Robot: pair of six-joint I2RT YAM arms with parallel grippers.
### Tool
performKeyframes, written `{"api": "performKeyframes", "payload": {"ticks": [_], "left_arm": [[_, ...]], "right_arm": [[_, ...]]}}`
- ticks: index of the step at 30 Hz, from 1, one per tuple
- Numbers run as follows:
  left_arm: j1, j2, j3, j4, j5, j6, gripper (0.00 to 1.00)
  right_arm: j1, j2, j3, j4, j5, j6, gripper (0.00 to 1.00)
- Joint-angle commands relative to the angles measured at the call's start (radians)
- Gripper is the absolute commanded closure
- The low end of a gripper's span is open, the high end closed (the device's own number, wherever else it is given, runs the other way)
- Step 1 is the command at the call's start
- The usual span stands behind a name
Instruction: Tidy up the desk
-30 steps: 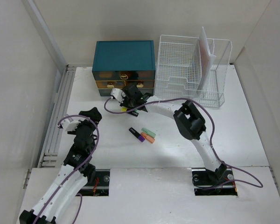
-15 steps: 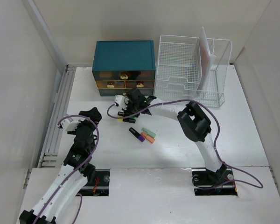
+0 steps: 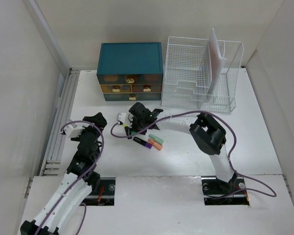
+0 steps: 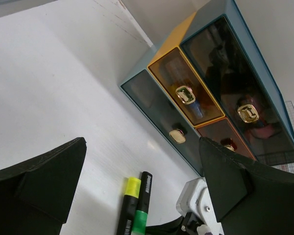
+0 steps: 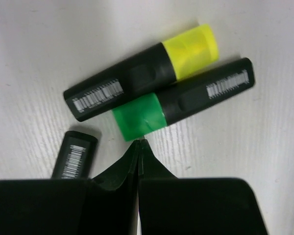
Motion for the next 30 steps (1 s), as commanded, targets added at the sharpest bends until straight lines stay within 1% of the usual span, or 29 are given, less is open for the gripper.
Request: {"api": "performKeyframes", "payload": {"ticks": [1, 3, 4, 7, 8, 9, 10, 11, 13, 14, 15, 16, 17, 18, 19, 20, 21, 22, 24, 25, 26, 27, 28, 29, 30], "left_arm": [[-0.006, 0.000, 0.008, 0.025, 0.003, 0.014, 0.01], [-0.006, 0.000, 0.008, 0.043, 0.003, 0.014, 0.01], [-0.006, 0.012, -0.001, 0.056, 0.003, 0.025, 0.01], [-0.006, 0.050, -0.001, 0.121, 0.025, 0.057, 0.03], [-0.006, 0.065, -0.001, 0.157, 0.025, 0.057, 0.03], [-0.006, 0.105, -0.001, 0.172, 0.025, 0.069, 0.03], [-0.006, 0.128, -0.001, 0.189, 0.036, 0.069, 0.04], [-0.006, 0.151, 0.009, 0.207, 0.055, 0.069, 0.04], [-0.006, 0.222, 0.020, 0.270, 0.082, 0.080, 0.08], [-0.006, 0.246, 0.032, 0.287, 0.106, 0.080, 0.09], [-0.006, 0.268, 0.033, 0.313, 0.118, 0.080, 0.09], [-0.006, 0.309, 0.048, 0.323, 0.128, 0.080, 0.10], [-0.006, 0.329, 0.048, 0.336, 0.141, 0.103, 0.12], [-0.006, 0.345, 0.062, 0.352, 0.178, 0.115, 0.13], [-0.006, 0.361, 0.071, 0.393, 0.203, 0.130, 0.15], [-0.006, 0.395, 0.071, 0.416, 0.233, 0.146, 0.19], [-0.006, 0.415, 0.080, 0.442, 0.311, 0.179, 0.22], [0.008, 0.435, 0.094, 0.494, 0.348, 0.192, 0.25], [0.019, 0.519, 0.118, 0.533, 0.414, 0.213, 0.30], [0.019, 0.552, 0.156, 0.549, 0.468, 0.230, 0.32], [0.019, 0.587, 0.177, 0.577, 0.493, 0.249, 0.33], [0.019, 0.660, 0.193, 0.595, 0.519, 0.249, 0.33], [0.019, 0.697, 0.212, 0.614, 0.575, 0.249, 0.33], [0.028, 0.733, 0.242, 0.667, 0.603, 0.249, 0.33], [0.028, 0.804, 0.255, 0.694, 0.625, 0.221, 0.33]], "right_arm": [[0.008, -0.067, -0.007, 0.034, 0.075, 0.024, 1.00], [0.008, -0.092, 0.003, 0.058, 0.166, 0.048, 1.00], [0.008, -0.102, 0.013, 0.077, 0.279, 0.058, 1.00], [-0.003, -0.185, 0.013, 0.132, 0.407, 0.070, 0.99], [-0.031, -0.210, 0.004, 0.132, 0.420, 0.079, 0.93], [-0.045, -0.233, 0.004, 0.141, 0.420, 0.090, 0.82], [-0.058, -0.277, 0.004, 0.131, 0.420, 0.104, 0.57], [-0.085, -0.300, 0.004, 0.130, 0.380, 0.113, 0.50], [-0.117, -0.343, -0.005, 0.080, 0.291, 0.139, 0.41], [-0.131, -0.375, -0.019, 0.057, 0.245, 0.139, 0.41], [-0.140, -0.386, -0.019, 0.031, 0.151, 0.139, 0.40], [-0.141, -0.397, -0.046, -0.016, 0.116, 0.139, 0.38], [-0.141, -0.420, -0.065, -0.035, 0.081, 0.109, 0.37], [-0.141, -0.437, -0.088, -0.047, 0.006, 0.082, 0.36], [-0.141, -0.458, -0.115, -0.047, -0.005, 0.070, 0.36], [-0.150, -0.480, -0.172, -0.038, -0.016, 0.041, 0.34], [-0.150, -0.525, -0.197, -0.029, -0.016, 0.032, 0.34], [-0.160, -0.549, -0.220, -0.015, -0.007, 0.032, 0.34], [-0.183, -0.613, -0.263, 0.020, 0.002, 0.044, 0.34], [-0.197, -0.630, -0.263, 0.020, 0.002, 0.054, 0.34], [-0.232, -0.647, -0.273, 0.034, 0.012, 0.067, 0.34], [-0.251, -0.661, -0.274, 0.034, 0.012, 0.091, 0.34], [-0.271, -0.684, -0.274, 0.034, 0.003, 0.107, 0.34], [-0.312, -0.693, -0.274, 0.034, -0.007, 0.125, 0.34], [-0.337, -0.704, -0.274, 0.034, -0.017, 0.145, 0.34]]}}
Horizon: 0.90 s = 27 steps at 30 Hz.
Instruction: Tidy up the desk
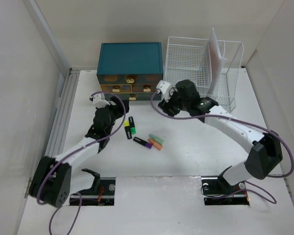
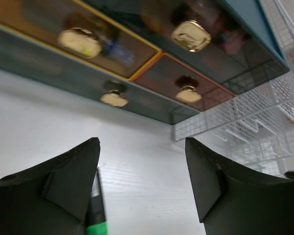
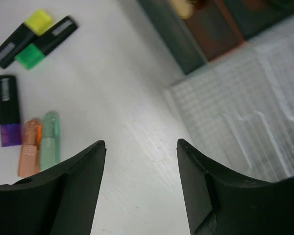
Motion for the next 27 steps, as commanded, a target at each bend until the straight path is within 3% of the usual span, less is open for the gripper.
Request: {"api": "performKeyframes", "payload": {"ticks": [1, 5, 9, 13, 18, 27], "left_arm": [[0.010, 0.127, 0.081, 0.194, 0.167, 0.000, 0.33], [0.010, 0.288, 0.153, 0.301, 0.253, -0.102, 0.36], [0.010, 0.438, 0.123, 0.571, 0.294, -0.309, 0.37], [0.010, 0.609, 0.132, 0.887, 0.304, -0.472, 0.40], [-0.029, 0.713, 0.190, 0.926, 0.249, -0.497, 0.41], [-0.069, 0.733, 0.274, 0.891, 0.112, -0.466, 0.41]], "right_arm": [[-0.098, -0.096, 0.017, 0.054, -0.049, 0.101, 0.34], [-0.227, -0.151, 0.017, 0.040, -0.209, 0.167, 0.34], [-0.311, -0.199, -0.004, 0.031, -0.367, 0.190, 0.34], [-0.346, -0.228, -0.026, 0.052, -0.428, 0.208, 0.34], [-0.356, -0.228, -0.026, 0.052, -0.482, 0.208, 0.34], [-0.365, -0.219, -0.044, 0.052, -0.516, 0.208, 0.34]]}}
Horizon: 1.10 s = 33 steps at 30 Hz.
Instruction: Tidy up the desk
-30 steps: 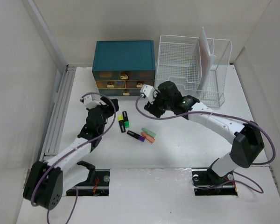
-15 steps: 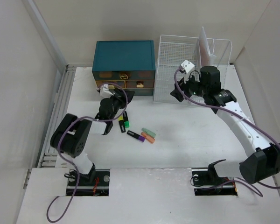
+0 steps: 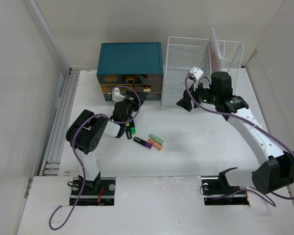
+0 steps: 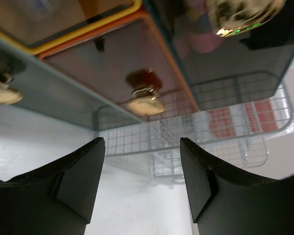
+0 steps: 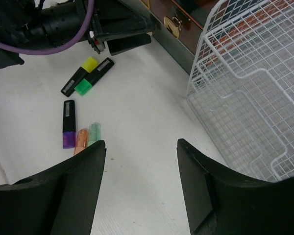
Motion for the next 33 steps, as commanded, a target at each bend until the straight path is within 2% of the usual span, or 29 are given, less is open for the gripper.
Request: {"api": "performKeyframes", "payload": {"ticks": [1, 6, 17, 33], "left_arm": [[-0.005, -0.005, 0.048, 0.276, -0.067, 0.002, 0.41], [-0.016, 0.030, 0.083, 0.267, -0.128, -0.020, 0.41], [-0.016, 0.099, 0.136, 0.316, -0.137, -0.072, 0.41], [-0.016, 0.158, 0.209, 0.302, -0.146, -0.100, 0.44]], "right_arm": [[-0.007, -0.008, 0.006, 0.040, -0.047, 0.009, 0.34], [-0.007, 0.001, 0.006, 0.040, -0.056, 0.009, 0.34], [-0.007, 0.019, 0.006, 0.040, -0.065, 0.009, 0.34], [-0.007, 0.047, -0.013, 0.031, -0.084, -0.010, 0.34]]}}
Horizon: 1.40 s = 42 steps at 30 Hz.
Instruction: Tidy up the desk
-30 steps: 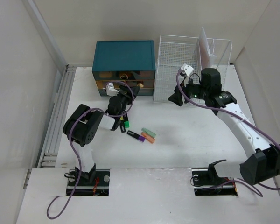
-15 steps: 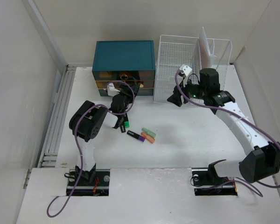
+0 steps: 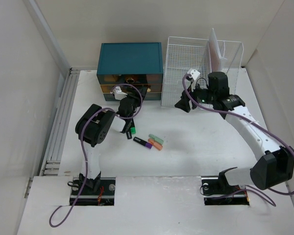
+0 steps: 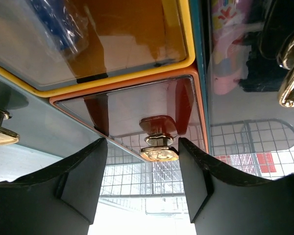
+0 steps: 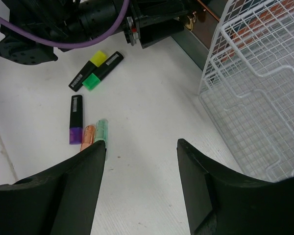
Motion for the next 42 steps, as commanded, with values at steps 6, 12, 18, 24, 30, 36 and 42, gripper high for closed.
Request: {"api": "performKeyframes", "payload": {"ticks": [6, 12, 18, 24, 30, 36, 42], "left_arm": [[-0.002, 0.005, 0.058, 0.272, -0.014, -0.012, 0.47], [-0.002, 0.005, 0.079, 0.272, -0.014, -0.012, 0.49], [-0.002, 0.005, 0.088, 0.272, -0.014, -0.023, 0.55], [-0.002, 0.005, 0.097, 0.281, -0.014, -0.023, 0.61], [-0.002, 0.005, 0.088, 0.281, -0.014, -0.032, 0.74], [-0.002, 0.005, 0.078, 0.292, -0.014, -0.041, 0.89], [-0.002, 0.005, 0.033, 0.313, -0.014, -0.050, 0.99]], "right_arm": [[-0.007, 0.013, -0.009, 0.021, -0.030, -0.018, 0.34], [-0.007, 0.022, -0.009, 0.021, -0.039, -0.018, 0.34], [-0.007, 0.022, -0.009, 0.021, -0.039, -0.028, 0.34], [-0.007, 0.022, -0.018, 0.021, -0.039, -0.037, 0.34], [-0.007, 0.022, -0.018, 0.021, -0.039, -0.037, 0.34], [0.031, 0.022, -0.028, 0.000, 0.049, -0.101, 0.34], [0.109, 0.041, -0.038, -0.019, 0.175, -0.242, 0.34]]}}
